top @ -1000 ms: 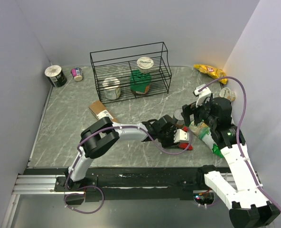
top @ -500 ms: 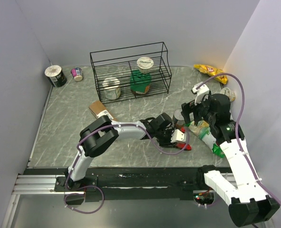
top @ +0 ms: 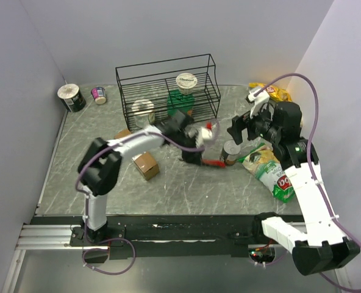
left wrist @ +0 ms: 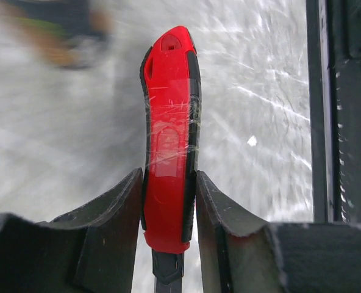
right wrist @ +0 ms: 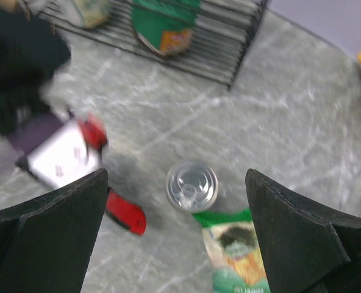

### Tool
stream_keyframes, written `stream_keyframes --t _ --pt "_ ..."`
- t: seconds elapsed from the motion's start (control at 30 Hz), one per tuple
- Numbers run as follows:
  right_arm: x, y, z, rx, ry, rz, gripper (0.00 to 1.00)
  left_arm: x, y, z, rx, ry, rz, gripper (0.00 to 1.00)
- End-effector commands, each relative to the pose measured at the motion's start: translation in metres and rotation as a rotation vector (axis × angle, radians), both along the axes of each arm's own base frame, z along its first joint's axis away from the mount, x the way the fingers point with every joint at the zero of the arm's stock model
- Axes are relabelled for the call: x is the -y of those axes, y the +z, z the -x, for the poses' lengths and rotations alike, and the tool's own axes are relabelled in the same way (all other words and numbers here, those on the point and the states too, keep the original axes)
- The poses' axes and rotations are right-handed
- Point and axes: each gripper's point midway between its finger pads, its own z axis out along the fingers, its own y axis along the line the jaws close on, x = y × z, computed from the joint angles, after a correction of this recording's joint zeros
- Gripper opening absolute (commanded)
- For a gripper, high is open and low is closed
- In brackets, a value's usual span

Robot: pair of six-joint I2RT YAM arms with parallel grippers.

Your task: Unpack the express box

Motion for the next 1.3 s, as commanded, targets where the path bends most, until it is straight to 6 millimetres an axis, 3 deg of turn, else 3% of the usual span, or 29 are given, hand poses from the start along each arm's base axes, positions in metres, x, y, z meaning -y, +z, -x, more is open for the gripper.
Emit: stream_keyframes --t 0.0,0.07,0.1,0.17,0.2,0.33,0.4,0.47,0.5,0.67,0.83,0.93,1.27 --pt "-0.031 0.038 -0.011 0.112 0.205 -0.037 0.99 -0.042 0.105 -0.008 0.016 -0.022 0.1 0.01" --pt "-0.048 0.049 -0.006 0.149 0.345 -0.036 0.99 -0.066 0.113 -0.011 0.012 -0.004 0.069 0.01" --pt "-0.055 0.059 -0.009 0.157 0.403 -0.034 0.99 -0.08 0.117 -0.022 0.017 0.035 0.063 0.01" --pt "-0.067 0.057 0.0 0.106 0.503 -0.02 1.0 -0.094 0.131 -0.029 0.011 0.069 0.069 0.01" --pt "-0.071 0.068 -0.006 0.114 0.54 -0.003 0.99 -0.103 0.141 -0.041 0.014 0.112 0.085 0.01" --pt "-0.078 0.065 0.004 0.139 0.701 0.065 0.98 -0.123 0.167 -0.056 -0.054 0.176 0.15 0.01" --pt "-0.082 0.056 0.011 0.177 0.746 0.106 0.98 -0.129 0.17 -0.061 -0.103 0.205 0.164 0.01" --pt "-0.093 0.05 0.016 0.255 0.803 0.164 0.96 -0.125 0.181 -0.064 -0.135 0.228 0.227 0.01" --pt "-0.093 0.036 0.021 0.254 0.814 0.197 0.95 -0.127 0.171 -0.062 -0.179 0.247 0.23 0.01" --pt "-0.118 0.011 0.028 0.308 0.905 0.288 0.94 -0.129 0.17 -0.064 -0.175 0.238 0.281 0.01" --pt "-0.148 0.008 0.035 0.313 1.012 0.289 0.94 -0.131 0.169 -0.061 -0.174 0.202 0.26 0.01" --pt "-0.159 -0.007 0.034 0.327 1.06 0.335 0.94 -0.131 0.168 -0.06 -0.16 0.188 0.261 0.01" --pt "-0.176 -0.034 -0.008 0.319 1.01 0.371 0.93 -0.131 0.168 -0.058 -0.174 0.165 0.272 0.01"
